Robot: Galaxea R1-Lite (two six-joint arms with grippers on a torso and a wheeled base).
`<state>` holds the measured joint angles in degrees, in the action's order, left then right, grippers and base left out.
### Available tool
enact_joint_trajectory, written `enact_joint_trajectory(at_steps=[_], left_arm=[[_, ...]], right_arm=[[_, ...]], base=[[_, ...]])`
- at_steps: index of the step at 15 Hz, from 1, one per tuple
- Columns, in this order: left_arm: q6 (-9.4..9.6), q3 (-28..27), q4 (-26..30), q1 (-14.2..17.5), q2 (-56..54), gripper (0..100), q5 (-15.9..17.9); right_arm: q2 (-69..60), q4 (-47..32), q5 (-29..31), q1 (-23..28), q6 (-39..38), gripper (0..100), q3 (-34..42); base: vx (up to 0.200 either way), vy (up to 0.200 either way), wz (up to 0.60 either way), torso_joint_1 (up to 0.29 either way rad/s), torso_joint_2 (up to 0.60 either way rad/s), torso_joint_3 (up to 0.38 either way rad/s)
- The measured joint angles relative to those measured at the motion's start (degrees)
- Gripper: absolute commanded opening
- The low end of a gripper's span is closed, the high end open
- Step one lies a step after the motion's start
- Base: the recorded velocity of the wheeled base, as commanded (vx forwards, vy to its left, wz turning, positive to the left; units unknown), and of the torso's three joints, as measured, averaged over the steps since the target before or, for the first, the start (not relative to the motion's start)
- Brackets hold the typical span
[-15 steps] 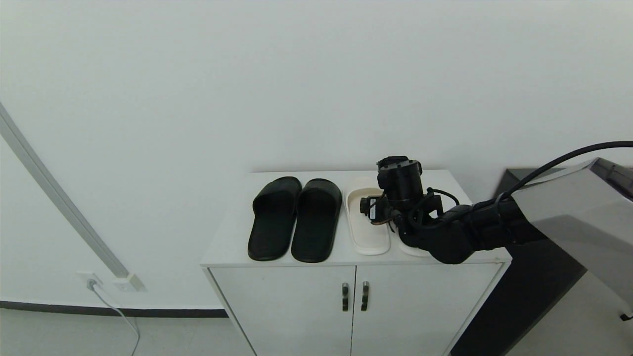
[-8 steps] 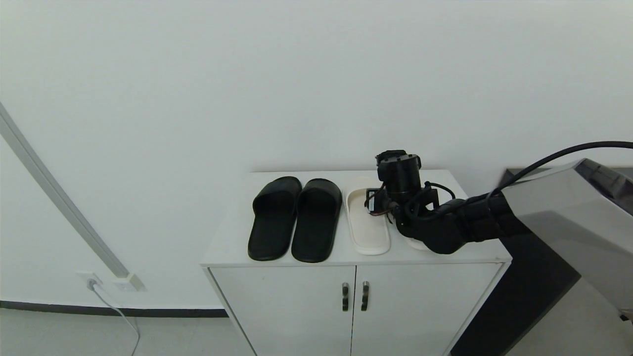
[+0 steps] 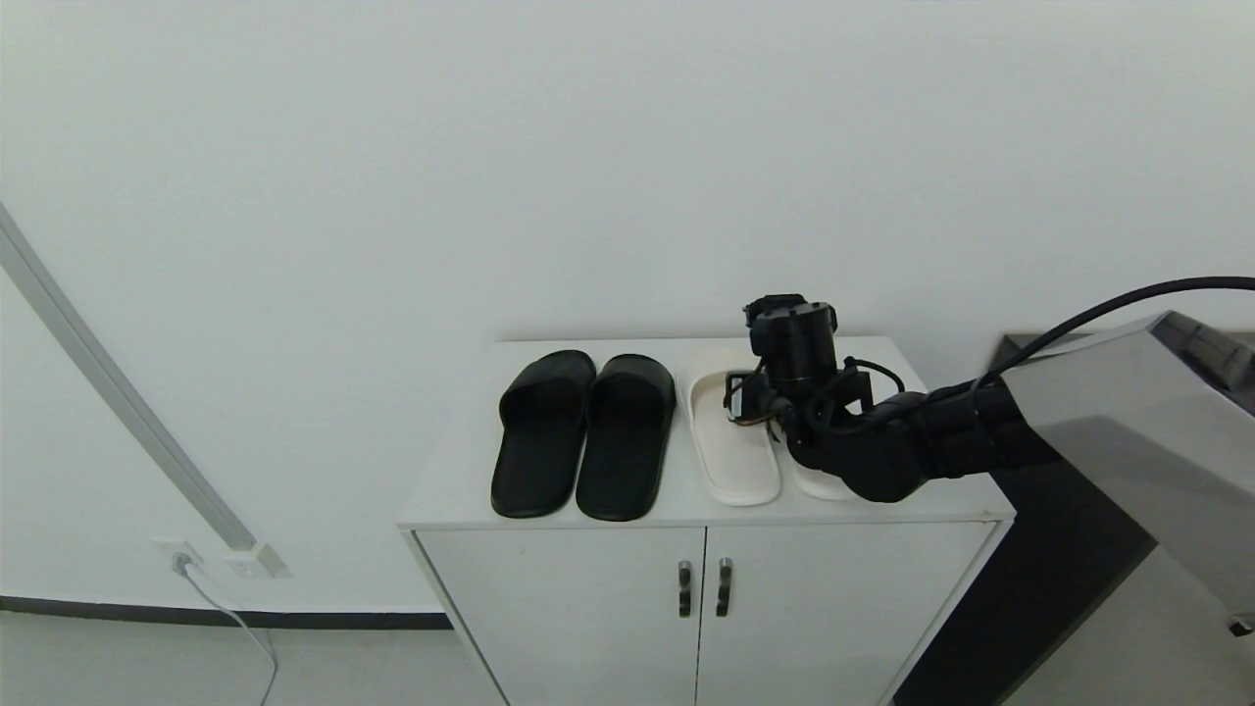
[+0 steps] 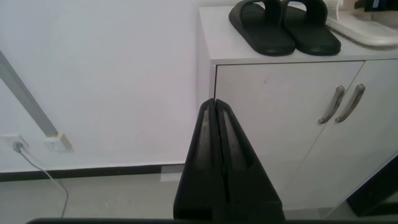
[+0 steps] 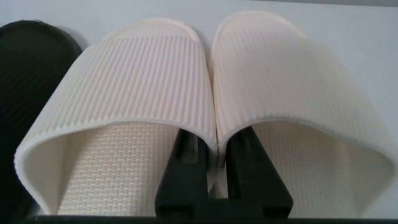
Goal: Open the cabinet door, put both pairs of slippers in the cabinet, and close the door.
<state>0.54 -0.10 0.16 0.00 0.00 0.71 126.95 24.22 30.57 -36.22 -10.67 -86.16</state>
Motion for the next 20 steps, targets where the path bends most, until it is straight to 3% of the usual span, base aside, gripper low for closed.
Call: enact_joint_trajectory(at_steps=[4,8,12,15,20], left_arm=[[0.06,0.0,0.0,0.0,0.0,0,0.0],[0.17,0.0,0.0,0.0,0.0,0,0.0],[0.15,0.0,0.0,0.0,0.0,0,0.0],[0.09,0.0,0.0,0.0,0.0,0,0.0],[0.04,0.0,0.0,0.0,0.0,0,0.0]], right_arm=[[-8.4,0.0,-3.3,-0.6,0.3,0,8.7],[-23.9,0.0,-15.1,-3.3,1.6,0,28.6],[-39.0,0.9,-21.7,-7.9,3.8,0,44.8],[-42.7,6.4,-22.2,-9.4,3.9,0,47.8],[-42.8,6.9,-22.3,-9.5,4.0,0,48.4]], base=[[0.000,0.000,0.00,0.000,0.00,0.000],[0.000,0.000,0.00,0.000,0.00,0.000],[0.000,0.000,0.00,0.000,0.00,0.000],[-0.133,0.000,0.00,0.000,0.00,0.002],[-0.200,0.000,0.00,0.005,0.00,0.003]])
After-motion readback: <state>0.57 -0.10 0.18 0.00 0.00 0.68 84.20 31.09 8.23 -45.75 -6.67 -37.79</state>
